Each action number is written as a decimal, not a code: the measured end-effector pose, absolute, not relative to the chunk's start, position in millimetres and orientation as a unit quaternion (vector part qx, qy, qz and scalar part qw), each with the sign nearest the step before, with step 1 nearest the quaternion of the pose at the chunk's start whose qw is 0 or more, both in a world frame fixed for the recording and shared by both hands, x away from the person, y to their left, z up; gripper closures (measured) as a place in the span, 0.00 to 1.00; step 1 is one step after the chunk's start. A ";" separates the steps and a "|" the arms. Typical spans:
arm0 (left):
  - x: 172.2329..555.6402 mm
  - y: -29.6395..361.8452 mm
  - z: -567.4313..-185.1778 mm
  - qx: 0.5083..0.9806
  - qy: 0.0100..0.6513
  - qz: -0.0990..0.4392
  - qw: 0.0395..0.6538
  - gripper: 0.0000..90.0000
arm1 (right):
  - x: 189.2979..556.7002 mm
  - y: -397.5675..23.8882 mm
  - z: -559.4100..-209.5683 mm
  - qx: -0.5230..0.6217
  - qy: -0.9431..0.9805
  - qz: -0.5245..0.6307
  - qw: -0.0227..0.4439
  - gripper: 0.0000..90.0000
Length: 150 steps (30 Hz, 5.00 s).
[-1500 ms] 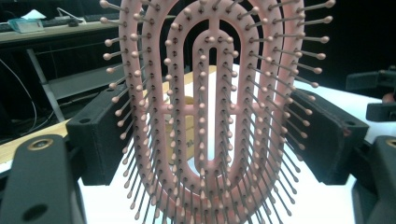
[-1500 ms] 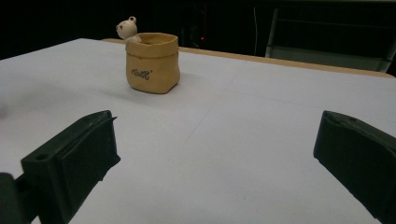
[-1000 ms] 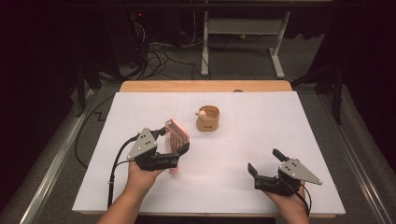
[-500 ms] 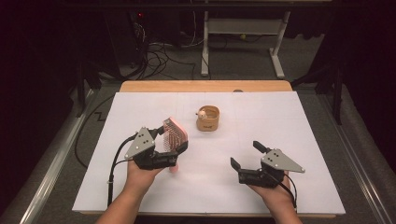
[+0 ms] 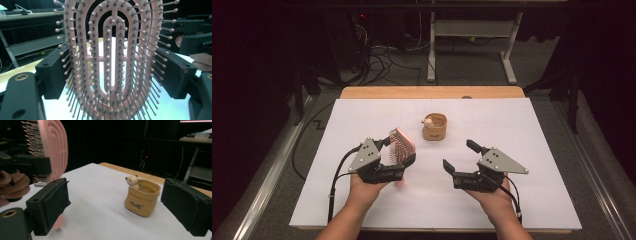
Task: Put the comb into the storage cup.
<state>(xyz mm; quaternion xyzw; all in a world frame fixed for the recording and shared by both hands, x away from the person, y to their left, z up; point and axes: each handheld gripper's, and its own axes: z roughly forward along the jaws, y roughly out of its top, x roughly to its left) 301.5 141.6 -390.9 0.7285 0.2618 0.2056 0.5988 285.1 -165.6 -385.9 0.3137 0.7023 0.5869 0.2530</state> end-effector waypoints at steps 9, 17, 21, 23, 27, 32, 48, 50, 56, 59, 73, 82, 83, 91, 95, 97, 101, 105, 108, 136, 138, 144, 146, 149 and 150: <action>299.6 139.1 -390.4 0.727 0.259 0.205 0.602 0.22 | 284.5 -143.0 -368.6 0.288 0.702 0.605 0.241 0.14; 297.9 133.2 -391.7 0.732 0.254 0.203 0.599 0.22 | 284.1 -122.3 -359.2 0.267 0.704 0.617 0.229 0.17; 297.1 131.9 -391.9 0.732 0.253 0.203 0.599 0.22 | 284.7 -113.8 -356.0 0.260 0.706 0.619 0.224 0.17; 296.8 131.6 -392.2 0.733 0.252 0.203 0.599 0.22 | 284.4 -109.9 -353.8 0.255 0.707 0.621 0.222 0.17; 296.2 130.5 -392.4 0.733 0.254 0.204 0.598 0.22 | 284.5 -102.6 -349.7 0.248 0.706 0.626 0.218 0.19; 295.8 130.0 -392.1 0.732 0.254 0.203 0.599 0.22 | 286.1 -94.7 -347.1 0.243 0.710 0.627 0.211 0.21; 295.9 128.8 -392.9 0.734 0.252 0.206 0.596 0.22 | 293.0 -79.8 -352.3 0.245 0.724 0.616 0.190 0.34; 296.0 128.7 -393.2 0.735 0.252 0.205 0.596 0.22 | 293.1 -79.1 -352.8 0.245 0.725 0.615 0.191 0.36; 295.4 129.1 -392.3 0.733 0.252 0.207 0.597 0.22 | 294.6 -79.8 -355.3 0.248 0.731 0.609 0.184 0.43; 295.4 129.1 -392.4 0.733 0.253 0.207 0.596 0.22 | 294.9 -80.7 -357.1 0.249 0.734 0.605 0.183 0.46; 295.7 128.5 -393.4 0.734 0.254 0.208 0.594 0.22 | 295.5 -80.0 -358.4 0.245 0.739 0.603 0.174 0.58; 295.7 128.8 -393.4 0.734 0.256 0.211 0.592 0.22 | 296.0 -80.0 -358.6 0.248 0.739 0.603 0.171 0.63; 295.7 129.0 -393.3 0.734 0.256 0.211 0.592 0.22 | 295.8 -79.7 -358.6 0.247 0.739 0.603 0.172 0.64; 296.0 129.2 -393.3 0.734 0.257 0.213 0.591 0.22 | 293.8 -78.1 -358.4 0.242 0.739 0.604 0.176 0.71; 295.6 128.7 -393.5 0.733 0.257 0.217 0.591 0.22 | 292.1 -77.3 -357.5 0.243 0.738 0.602 0.185 0.72; 295.6 128.9 -393.5 0.735 0.255 0.220 0.589 0.22 | 291.1 -76.7 -357.0 0.244 0.738 0.601 0.187 0.72; 295.2 128.3 -393.6 0.734 0.254 0.219 0.590 0.22 | 289.6 -76.2 -356.8 0.245 0.737 0.600 0.192 0.73; 295.0 128.2 -393.4 0.733 0.254 0.217 0.592 0.22 | 289.0 -76.6 -356.4 0.248 0.735 0.602 0.191 0.73; 294.7 128.1 -393.2 0.732 0.254 0.217 0.593 0.22 | 288.6 -76.6 -356.1 0.247 0.734 0.603 0.193 0.73; 296.9 126.1 -396.2 0.734 0.247 0.197 0.601 0.17 | 287.9 -77.5 -353.1 0.241 0.738 0.596 0.206 0.74; 296.9 125.9 -396.4 0.734 0.246 0.197 0.602 0.17 | 287.6 -77.8 -352.4 0.241 0.738 0.595 0.206 0.74; 297.0 125.2 -396.9 0.735 0.244 0.191 0.603 0.17 | 287.9 -79.1 -350.3 0.241 0.737 0.596 0.209 0.75; 297.5 124.9 -397.3 0.735 0.244 0.188 0.604 0.16 | 288.3 -79.7 -349.8 0.241 0.737 0.596 0.210 0.75; 298.0 125.0 -397.7 0.735 0.246 0.184 0.605 0.15 | 289.2 -81.1 -349.0 0.243 0.736 0.595 0.212 0.75; 298.3 125.4 -397.7 0.734 0.247 0.184 0.605 0.14 | 289.6 -81.8 -348.7 0.244 0.735 0.596 0.213 0.75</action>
